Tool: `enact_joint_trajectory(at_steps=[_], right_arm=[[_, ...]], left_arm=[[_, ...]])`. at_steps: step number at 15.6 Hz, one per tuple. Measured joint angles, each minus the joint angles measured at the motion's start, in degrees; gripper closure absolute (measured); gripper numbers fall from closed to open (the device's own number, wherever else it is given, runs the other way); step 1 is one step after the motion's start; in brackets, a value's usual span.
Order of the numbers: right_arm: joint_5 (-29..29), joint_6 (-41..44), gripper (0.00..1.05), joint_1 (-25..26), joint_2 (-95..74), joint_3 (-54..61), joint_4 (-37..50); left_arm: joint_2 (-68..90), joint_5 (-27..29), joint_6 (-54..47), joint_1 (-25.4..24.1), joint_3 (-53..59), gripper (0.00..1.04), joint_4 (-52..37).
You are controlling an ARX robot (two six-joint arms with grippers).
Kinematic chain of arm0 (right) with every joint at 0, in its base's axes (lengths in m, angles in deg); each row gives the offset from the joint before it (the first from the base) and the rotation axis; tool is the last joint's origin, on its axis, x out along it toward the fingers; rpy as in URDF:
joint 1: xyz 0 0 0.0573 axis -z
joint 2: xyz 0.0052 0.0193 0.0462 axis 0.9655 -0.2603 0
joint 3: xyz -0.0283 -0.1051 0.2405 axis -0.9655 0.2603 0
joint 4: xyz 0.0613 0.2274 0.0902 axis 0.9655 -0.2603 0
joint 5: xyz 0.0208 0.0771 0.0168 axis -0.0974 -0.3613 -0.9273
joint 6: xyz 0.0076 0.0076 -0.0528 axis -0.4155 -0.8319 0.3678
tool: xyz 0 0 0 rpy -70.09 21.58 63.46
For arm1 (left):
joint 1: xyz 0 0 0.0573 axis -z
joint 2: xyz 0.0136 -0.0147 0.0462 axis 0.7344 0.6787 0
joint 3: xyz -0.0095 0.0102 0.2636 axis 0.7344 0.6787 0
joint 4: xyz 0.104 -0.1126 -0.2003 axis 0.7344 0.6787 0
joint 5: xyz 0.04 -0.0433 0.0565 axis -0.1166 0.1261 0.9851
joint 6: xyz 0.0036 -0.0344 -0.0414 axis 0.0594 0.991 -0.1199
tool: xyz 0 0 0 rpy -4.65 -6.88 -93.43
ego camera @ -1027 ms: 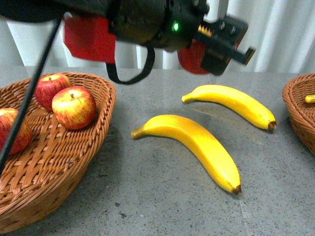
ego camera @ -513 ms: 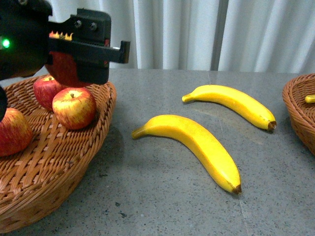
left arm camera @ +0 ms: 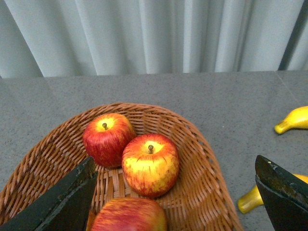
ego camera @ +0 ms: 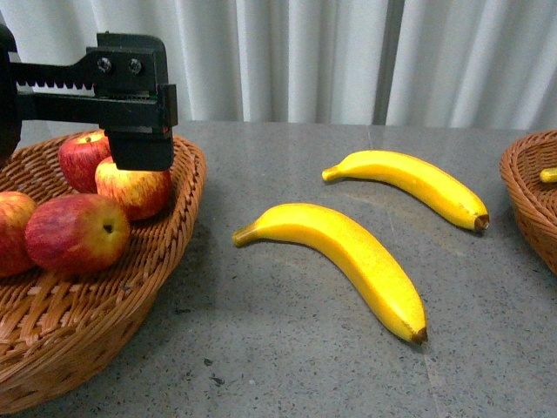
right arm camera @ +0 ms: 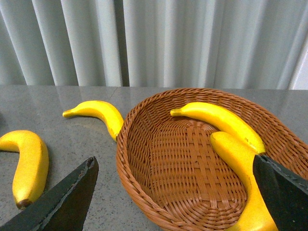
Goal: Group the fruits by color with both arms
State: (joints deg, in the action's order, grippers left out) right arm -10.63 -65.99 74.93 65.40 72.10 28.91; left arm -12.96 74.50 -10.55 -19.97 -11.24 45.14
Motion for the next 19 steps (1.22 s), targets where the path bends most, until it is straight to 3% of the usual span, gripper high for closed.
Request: enact_joint_trajectory(at_steps=[5,8,11,14,18,19], right_arm=[[0.0,-0.02,0.07,0.0,0.0,0.0,0.0],[0.0,0.0,0.07,0.0,0.0,0.0,0.0],[0.0,0.0,0.07,0.0,0.0,0.0,0.0],[0.0,0.0,0.07,0.0,0.0,0.0,0.0],[0.0,0.0,0.07,0.0,0.0,0.0,0.0],[0.0,0.0,0.07,0.0,0.0,0.0,0.0]], left_arm=[[-13.31,2.56,2.25,5.49,2.27,0.07,0.46],[-18.12,4.94,4.68,5.22,4.44,0.07,2.08],[-21.16,3.13,4.17,3.58,5.75,0.12,4.68],[-36.96,-9.7,0.22,-9.64,18.95,0.49,8.31],[-45.2,-18.05,-0.2,-16.74,24.48,0.98,10.27],[-46.9,-19.23,-0.24,-18.14,25.51,1.03,10.93]])
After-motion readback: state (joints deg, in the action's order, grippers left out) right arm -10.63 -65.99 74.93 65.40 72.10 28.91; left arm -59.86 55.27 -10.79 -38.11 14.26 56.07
